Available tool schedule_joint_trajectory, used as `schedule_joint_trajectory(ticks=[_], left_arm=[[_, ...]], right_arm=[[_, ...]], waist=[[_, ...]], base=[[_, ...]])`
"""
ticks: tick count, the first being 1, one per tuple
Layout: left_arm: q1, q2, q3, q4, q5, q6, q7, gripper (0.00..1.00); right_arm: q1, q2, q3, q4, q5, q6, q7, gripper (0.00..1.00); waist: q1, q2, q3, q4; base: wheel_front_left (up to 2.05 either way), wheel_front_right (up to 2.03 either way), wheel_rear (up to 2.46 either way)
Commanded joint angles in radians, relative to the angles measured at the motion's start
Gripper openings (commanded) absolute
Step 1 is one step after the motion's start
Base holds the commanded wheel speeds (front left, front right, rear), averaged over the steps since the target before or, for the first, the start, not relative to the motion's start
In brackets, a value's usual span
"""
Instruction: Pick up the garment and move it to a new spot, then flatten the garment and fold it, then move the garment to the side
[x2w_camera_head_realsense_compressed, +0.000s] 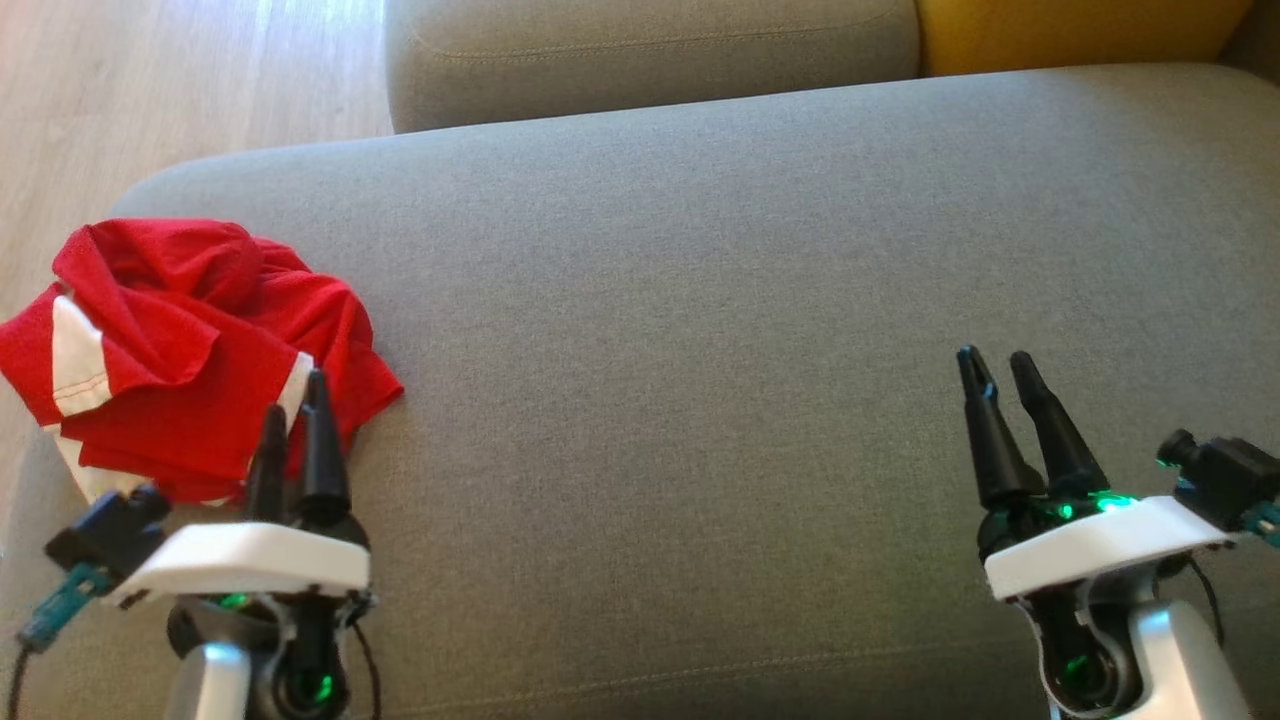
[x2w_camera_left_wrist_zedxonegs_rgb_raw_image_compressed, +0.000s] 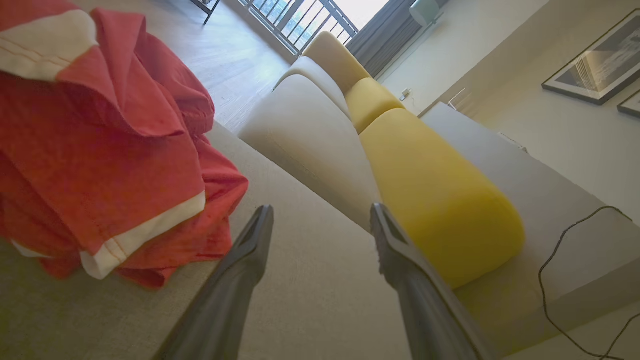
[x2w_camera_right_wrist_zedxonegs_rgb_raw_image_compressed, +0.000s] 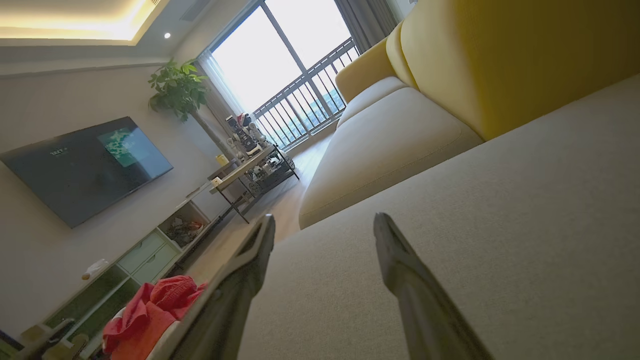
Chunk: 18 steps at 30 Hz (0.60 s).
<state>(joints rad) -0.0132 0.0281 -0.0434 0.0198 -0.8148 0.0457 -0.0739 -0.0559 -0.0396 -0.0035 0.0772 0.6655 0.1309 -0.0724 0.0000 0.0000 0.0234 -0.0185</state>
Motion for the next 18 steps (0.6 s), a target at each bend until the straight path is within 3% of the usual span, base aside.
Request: schedule_joint_trajectory(ticks=[1, 6, 18], left_arm=[[-0.040, 0.014, -0.004, -0.045, 0.056, 0.013, -0.016, 1.00], [-0.041, 0.035, -0.065, -0.034, 0.168, 0.053, -0.031, 1.00], [-0.061, 0.122, -0.217, 0.010, 0.350, 0.188, -0.063, 1.00]], right_arm=[[-0.057, -0.013, 0.024, -0.054, -0.050, 0.000, -0.015, 1.00], [-0.057, -0.012, 0.044, -0.080, -0.151, 0.000, -0.030, 1.00], [-0.048, -0.007, 0.066, -0.075, -0.270, 0.000, -0.063, 1.00]], waist=[[0.0000, 0.0000, 0.000, -0.001], [0.0000, 0.0000, 0.002, -0.008], [0.0000, 0.0000, -0.002, -0.025]], base=[[0.00, 0.00, 0.00], [0.00, 0.00, 0.00], [0.00, 0.00, 0.00]])
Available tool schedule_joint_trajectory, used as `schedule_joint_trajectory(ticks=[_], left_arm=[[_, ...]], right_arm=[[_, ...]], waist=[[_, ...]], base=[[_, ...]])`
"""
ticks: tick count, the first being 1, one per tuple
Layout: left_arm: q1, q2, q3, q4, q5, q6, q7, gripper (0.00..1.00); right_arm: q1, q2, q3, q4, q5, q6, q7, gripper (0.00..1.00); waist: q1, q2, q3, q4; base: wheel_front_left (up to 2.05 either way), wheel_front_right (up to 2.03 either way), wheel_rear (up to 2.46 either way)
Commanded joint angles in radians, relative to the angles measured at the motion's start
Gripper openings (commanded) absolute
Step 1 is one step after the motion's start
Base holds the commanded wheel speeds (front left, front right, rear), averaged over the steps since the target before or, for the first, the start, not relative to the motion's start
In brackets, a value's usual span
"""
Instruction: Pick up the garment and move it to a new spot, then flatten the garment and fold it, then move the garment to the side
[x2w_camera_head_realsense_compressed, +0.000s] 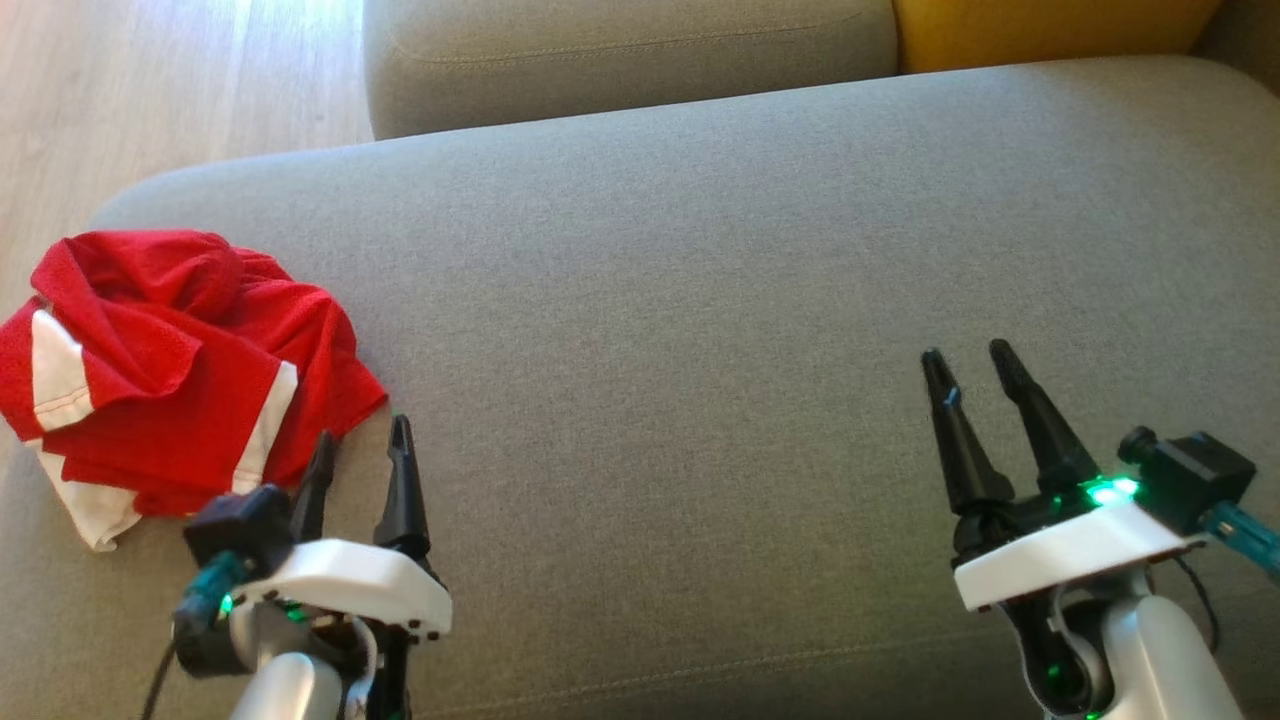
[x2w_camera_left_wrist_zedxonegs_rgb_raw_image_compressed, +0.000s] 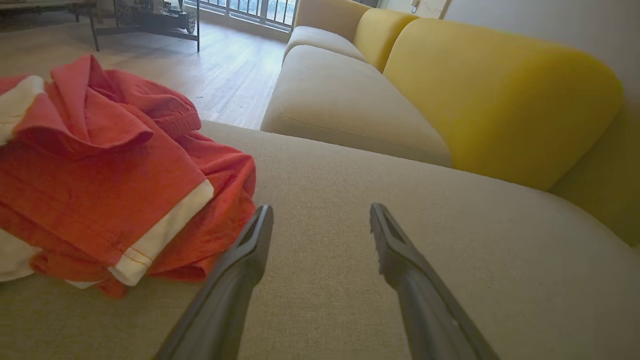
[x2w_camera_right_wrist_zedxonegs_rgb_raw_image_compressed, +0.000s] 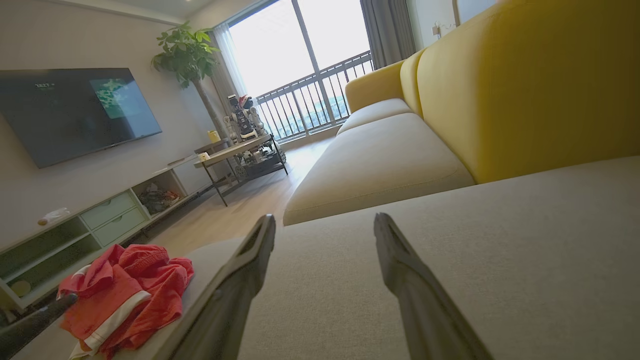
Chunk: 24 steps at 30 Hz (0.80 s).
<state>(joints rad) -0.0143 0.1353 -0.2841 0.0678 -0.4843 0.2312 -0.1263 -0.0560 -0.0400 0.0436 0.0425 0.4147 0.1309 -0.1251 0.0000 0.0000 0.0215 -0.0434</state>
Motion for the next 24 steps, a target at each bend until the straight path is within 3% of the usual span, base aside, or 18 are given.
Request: schedule_joint_trajectory(ticks=[1, 7, 13, 24], left_arm=[[-0.063, 0.022, 0.010, -0.033, 0.031, 0.014, -0.014, 1.00], [-0.084, 0.055, -0.069, -0.015, 0.100, 0.088, -0.034, 1.00], [-0.097, 0.073, -0.115, -0.020, 0.149, 0.141, -0.052, 1.00], [-0.092, 0.077, -0.143, -0.046, 0.209, 0.177, -0.084, 1.00]], right_arm=[[-0.047, -0.007, 0.011, -0.040, -0.023, 0.000, -0.013, 1.00], [-0.049, -0.007, 0.010, -0.029, -0.092, 0.000, -0.034, 1.00], [-0.046, -0.008, -0.013, -0.035, -0.089, 0.000, -0.052, 1.00], [-0.048, -0.009, -0.004, -0.014, -0.158, 0.000, -0.084, 1.00]], waist=[[0.0000, 0.0000, 0.000, -0.001], [0.0000, 0.0000, 0.001, -0.005], [0.0000, 0.0000, 0.000, -0.007], [0.0000, 0.0000, -0.005, -0.007]], base=[[0.00, 0.00, 0.00], [0.00, 0.00, 0.00], [0.00, 0.00, 0.00], [0.00, 0.00, 0.00]])
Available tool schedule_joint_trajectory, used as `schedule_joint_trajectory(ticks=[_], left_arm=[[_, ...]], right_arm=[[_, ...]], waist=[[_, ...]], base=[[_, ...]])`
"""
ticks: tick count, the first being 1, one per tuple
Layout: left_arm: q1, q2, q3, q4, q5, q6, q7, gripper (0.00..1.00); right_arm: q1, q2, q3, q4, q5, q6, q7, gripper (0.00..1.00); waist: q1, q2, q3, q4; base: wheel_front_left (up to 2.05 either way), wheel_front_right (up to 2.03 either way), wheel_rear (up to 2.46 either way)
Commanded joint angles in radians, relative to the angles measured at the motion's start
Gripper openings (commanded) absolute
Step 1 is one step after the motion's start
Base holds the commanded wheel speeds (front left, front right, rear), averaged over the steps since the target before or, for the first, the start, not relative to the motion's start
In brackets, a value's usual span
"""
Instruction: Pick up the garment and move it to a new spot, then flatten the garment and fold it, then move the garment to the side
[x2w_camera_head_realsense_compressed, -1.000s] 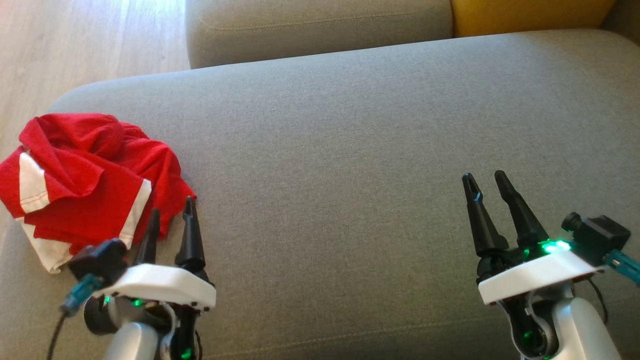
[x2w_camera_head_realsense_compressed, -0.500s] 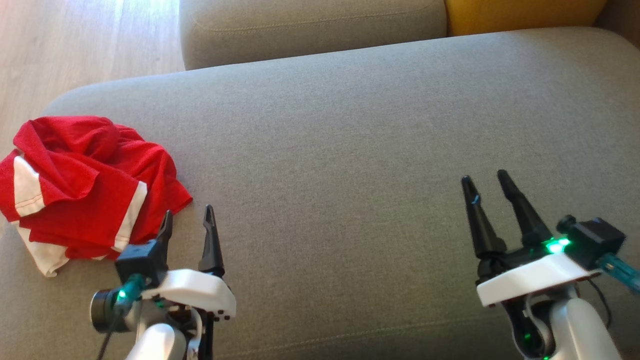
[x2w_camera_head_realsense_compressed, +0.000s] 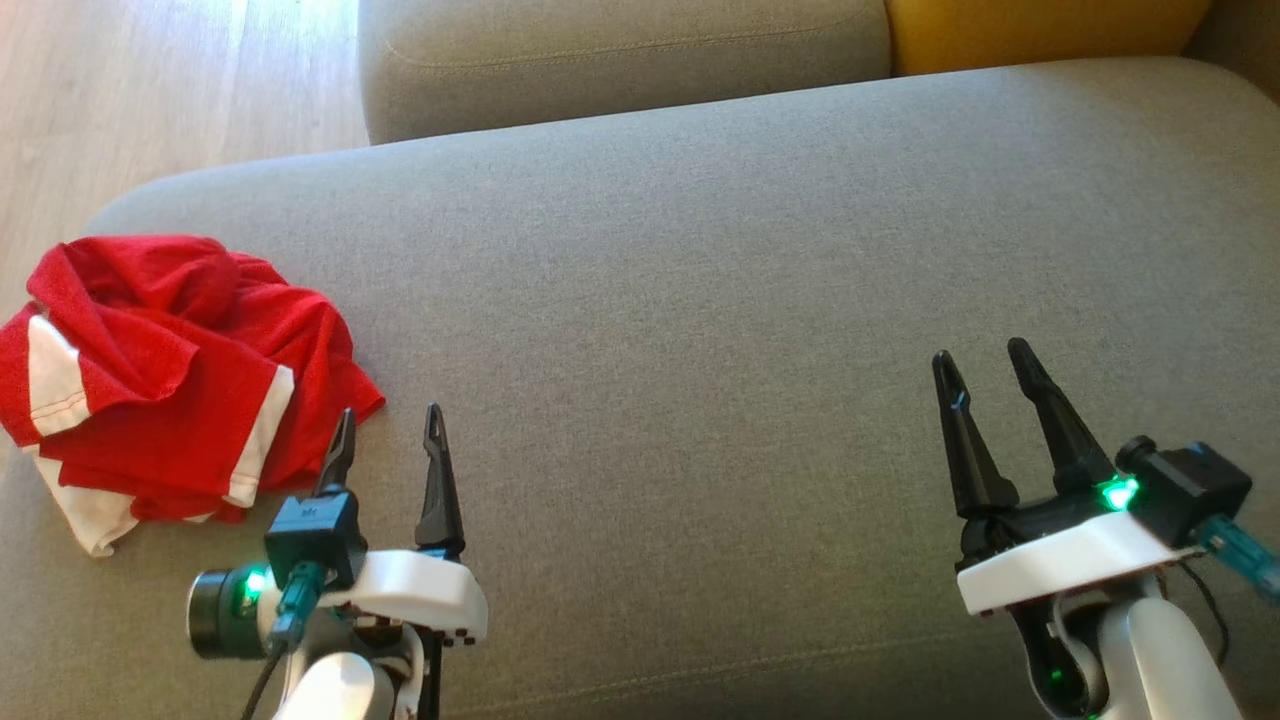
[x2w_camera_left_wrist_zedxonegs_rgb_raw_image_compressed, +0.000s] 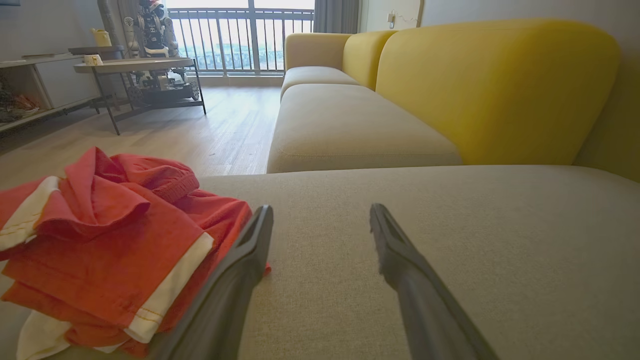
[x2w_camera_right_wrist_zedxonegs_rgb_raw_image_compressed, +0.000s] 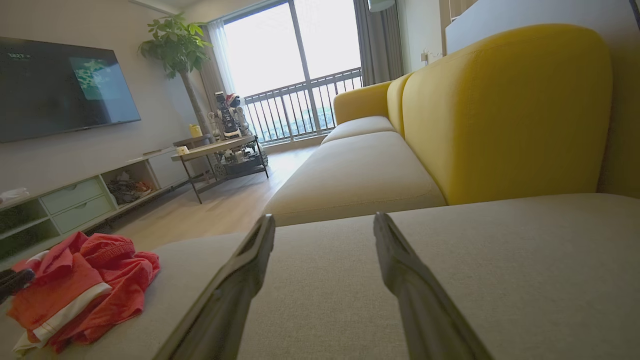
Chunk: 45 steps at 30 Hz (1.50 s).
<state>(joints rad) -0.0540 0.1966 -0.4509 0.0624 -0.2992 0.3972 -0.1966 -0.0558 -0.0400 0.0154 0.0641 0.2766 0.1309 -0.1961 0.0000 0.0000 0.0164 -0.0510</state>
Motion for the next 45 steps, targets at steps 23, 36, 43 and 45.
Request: schedule_joint_trajectory(ticks=[23, 36, 43, 45], left_arm=[[0.011, -0.063, 0.139, -0.027, 0.203, -0.022, -0.065, 1.00], [0.022, -0.107, 0.198, 0.042, 0.205, -0.101, -0.065, 1.00], [0.024, -0.119, 0.209, 0.045, 0.232, -0.116, -0.065, 1.00], [0.024, -0.122, 0.209, 0.047, 0.238, -0.119, -0.065, 1.00]], right_arm=[[-0.067, -0.010, -0.006, 0.024, 0.030, 0.000, -0.066, 1.00], [-0.075, -0.010, 0.003, 0.102, -0.115, 0.000, -0.066, 1.00], [-0.077, -0.010, 0.003, 0.111, -0.121, 0.000, -0.066, 1.00], [-0.077, -0.010, 0.002, 0.112, -0.117, 0.000, -0.066, 1.00]], waist=[[0.0000, 0.0000, 0.001, 0.018], [0.0000, 0.0000, -0.005, 0.027], [0.0000, 0.0000, -0.004, 0.024], [0.0000, 0.0000, -0.004, 0.024]], base=[[0.00, 0.00, 0.00], [0.00, 0.00, 0.00], [0.00, 0.00, 0.00], [0.00, 0.00, 0.00]])
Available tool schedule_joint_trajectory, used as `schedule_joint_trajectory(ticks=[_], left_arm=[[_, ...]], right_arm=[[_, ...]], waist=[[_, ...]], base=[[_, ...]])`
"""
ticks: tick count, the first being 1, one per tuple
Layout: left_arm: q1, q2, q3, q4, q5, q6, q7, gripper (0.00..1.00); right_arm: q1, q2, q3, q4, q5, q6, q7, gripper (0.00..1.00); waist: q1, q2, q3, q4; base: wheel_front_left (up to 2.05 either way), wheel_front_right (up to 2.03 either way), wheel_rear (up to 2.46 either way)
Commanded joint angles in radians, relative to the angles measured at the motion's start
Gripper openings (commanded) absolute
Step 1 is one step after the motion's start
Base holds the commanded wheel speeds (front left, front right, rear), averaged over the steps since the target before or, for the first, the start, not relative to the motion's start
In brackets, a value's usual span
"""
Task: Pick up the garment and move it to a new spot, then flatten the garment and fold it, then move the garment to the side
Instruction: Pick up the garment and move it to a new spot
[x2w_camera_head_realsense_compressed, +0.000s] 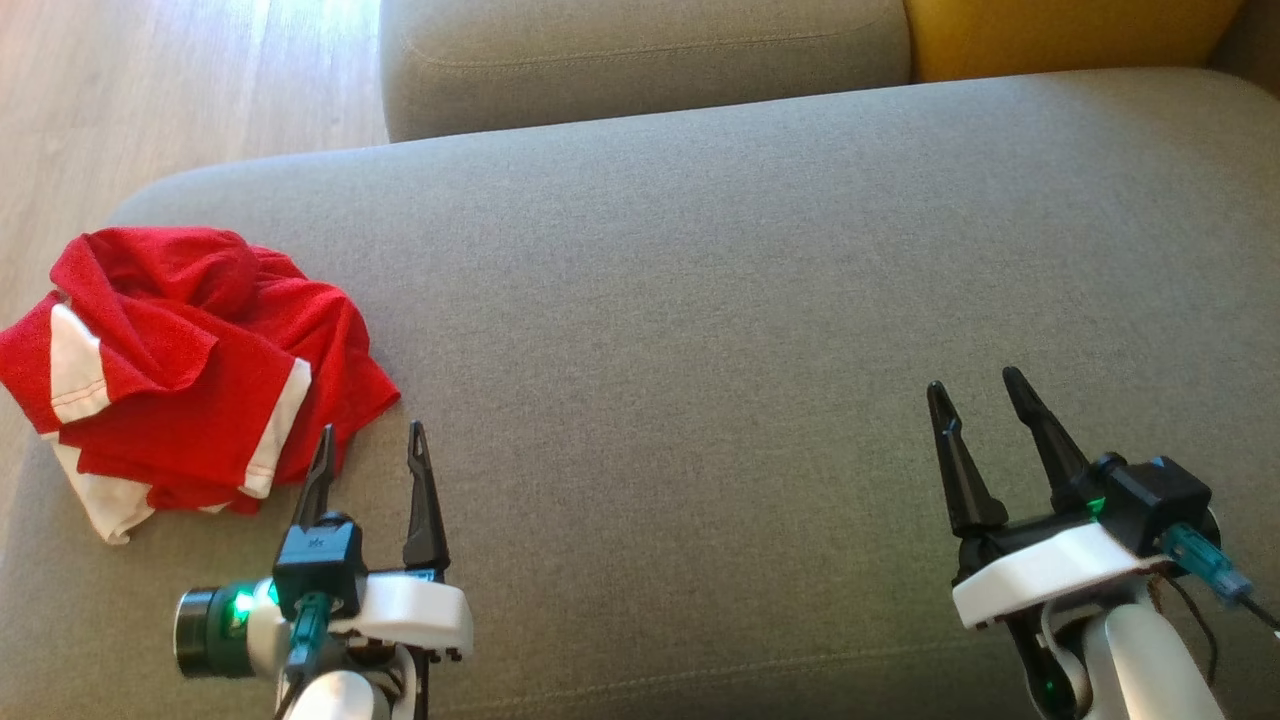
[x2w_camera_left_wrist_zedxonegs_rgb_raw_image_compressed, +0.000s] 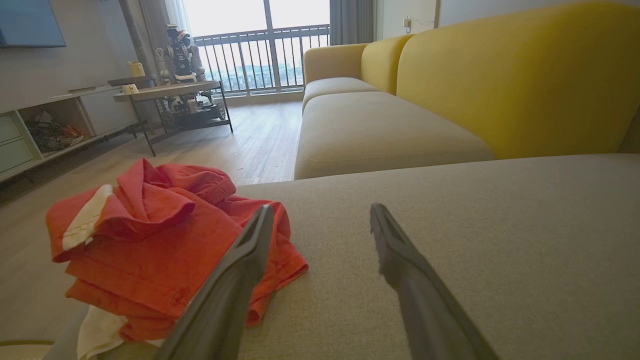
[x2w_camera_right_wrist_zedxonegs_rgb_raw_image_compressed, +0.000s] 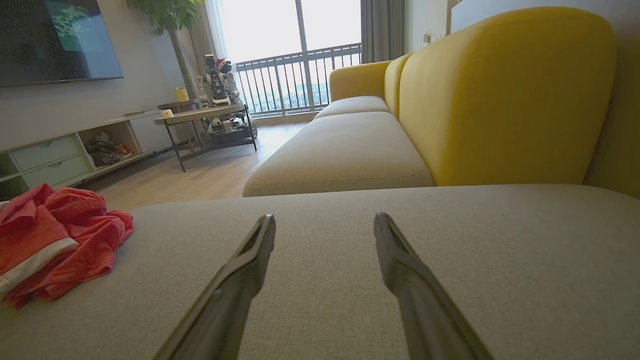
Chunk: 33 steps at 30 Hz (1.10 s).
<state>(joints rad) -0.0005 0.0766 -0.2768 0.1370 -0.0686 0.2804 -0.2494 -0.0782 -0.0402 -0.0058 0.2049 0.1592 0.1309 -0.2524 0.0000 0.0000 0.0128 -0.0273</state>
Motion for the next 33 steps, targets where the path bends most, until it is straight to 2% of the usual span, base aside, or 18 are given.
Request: schedule_joint_trajectory(ticks=[1, 9, 18, 33], left_arm=[[-0.029, -0.003, 0.036, -0.027, 0.008, -0.003, -0.012, 1.00], [-0.030, -0.011, 0.046, -0.025, 0.014, -0.011, -0.012, 1.00], [-0.022, -0.015, 0.050, -0.025, 0.024, -0.018, -0.012, 1.00], [0.010, -0.017, 0.067, -0.030, 0.031, -0.032, -0.012, 1.00]], right_arm=[[-0.054, -0.010, 0.023, -0.028, 0.002, 0.000, -0.009, 1.00], [-0.053, -0.010, 0.018, -0.028, 0.007, 0.000, -0.009, 1.00], [-0.038, -0.010, 0.034, -0.036, 0.015, 0.000, -0.009, 1.00], [-0.003, -0.010, 0.090, -0.050, 0.033, 0.000, -0.009, 1.00]], waist=[[0.0000, 0.0000, 0.000, 0.000], [0.0000, 0.0000, -0.002, 0.011], [0.0000, 0.0000, -0.010, 0.073], [0.0000, 0.0000, -0.033, 0.285]], base=[[0.00, 0.00, 0.00], [0.00, 0.00, 0.00], [0.00, 0.00, 0.00], [0.00, 0.00, 0.00]])
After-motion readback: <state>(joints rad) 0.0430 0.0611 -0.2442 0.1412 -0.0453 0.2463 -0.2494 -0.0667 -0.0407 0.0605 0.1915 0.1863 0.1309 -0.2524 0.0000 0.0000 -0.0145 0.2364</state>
